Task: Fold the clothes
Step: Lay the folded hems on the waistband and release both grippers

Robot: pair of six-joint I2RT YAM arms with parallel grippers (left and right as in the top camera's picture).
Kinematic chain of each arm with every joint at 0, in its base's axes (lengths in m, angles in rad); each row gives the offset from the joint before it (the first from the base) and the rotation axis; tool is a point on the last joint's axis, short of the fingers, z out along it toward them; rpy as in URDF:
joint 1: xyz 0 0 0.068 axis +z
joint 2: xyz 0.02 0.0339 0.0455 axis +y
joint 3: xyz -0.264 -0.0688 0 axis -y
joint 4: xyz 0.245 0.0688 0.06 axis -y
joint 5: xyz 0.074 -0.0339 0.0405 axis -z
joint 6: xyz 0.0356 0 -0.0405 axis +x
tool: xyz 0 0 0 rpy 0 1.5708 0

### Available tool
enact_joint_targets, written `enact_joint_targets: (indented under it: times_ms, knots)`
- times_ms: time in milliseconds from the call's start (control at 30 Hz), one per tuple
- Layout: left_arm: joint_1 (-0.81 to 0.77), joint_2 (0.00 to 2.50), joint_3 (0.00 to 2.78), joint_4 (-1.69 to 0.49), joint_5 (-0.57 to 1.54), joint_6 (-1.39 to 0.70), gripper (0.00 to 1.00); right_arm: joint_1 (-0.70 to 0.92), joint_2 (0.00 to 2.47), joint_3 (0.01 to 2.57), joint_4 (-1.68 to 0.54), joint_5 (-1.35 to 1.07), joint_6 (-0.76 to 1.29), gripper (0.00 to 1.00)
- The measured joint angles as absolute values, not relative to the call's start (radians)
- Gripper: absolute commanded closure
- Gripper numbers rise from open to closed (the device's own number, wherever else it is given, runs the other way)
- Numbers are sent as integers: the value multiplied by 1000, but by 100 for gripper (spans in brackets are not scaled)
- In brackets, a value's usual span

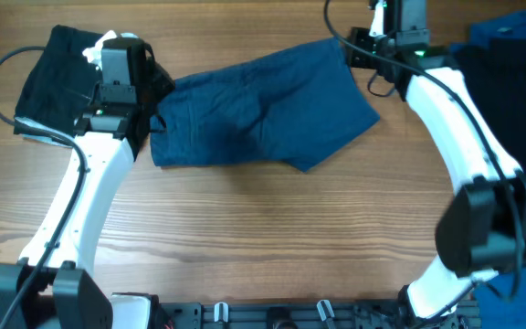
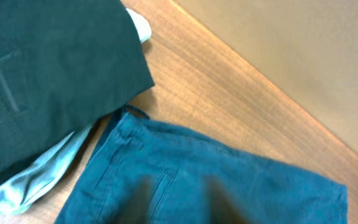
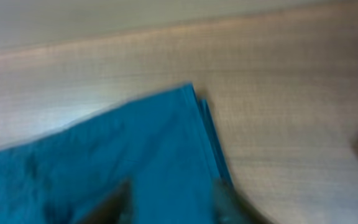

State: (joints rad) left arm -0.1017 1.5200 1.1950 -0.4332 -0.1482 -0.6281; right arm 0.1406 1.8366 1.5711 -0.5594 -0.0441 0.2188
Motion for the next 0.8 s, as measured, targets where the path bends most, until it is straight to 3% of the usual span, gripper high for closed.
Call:
enact_joint_targets:
  times_ms: [167, 400, 600, 800]
  knots:
    - [-102, 1686, 1195, -450, -45, -554, 96, 141, 1853, 1520, -688, -44, 213, 96]
    - [-105, 1955, 1188, -155, -1, -501, 96, 141, 2064, 1474, -701, -44, 200, 96]
    - [-109, 2024, 1188, -90, -34, -451, 96, 136, 2110, 1480, -1000, 70, 418, 96]
    - [-129, 2024, 1188, -59, -32, -404, 96, 127, 2123, 1472, -1193, 114, 453, 96]
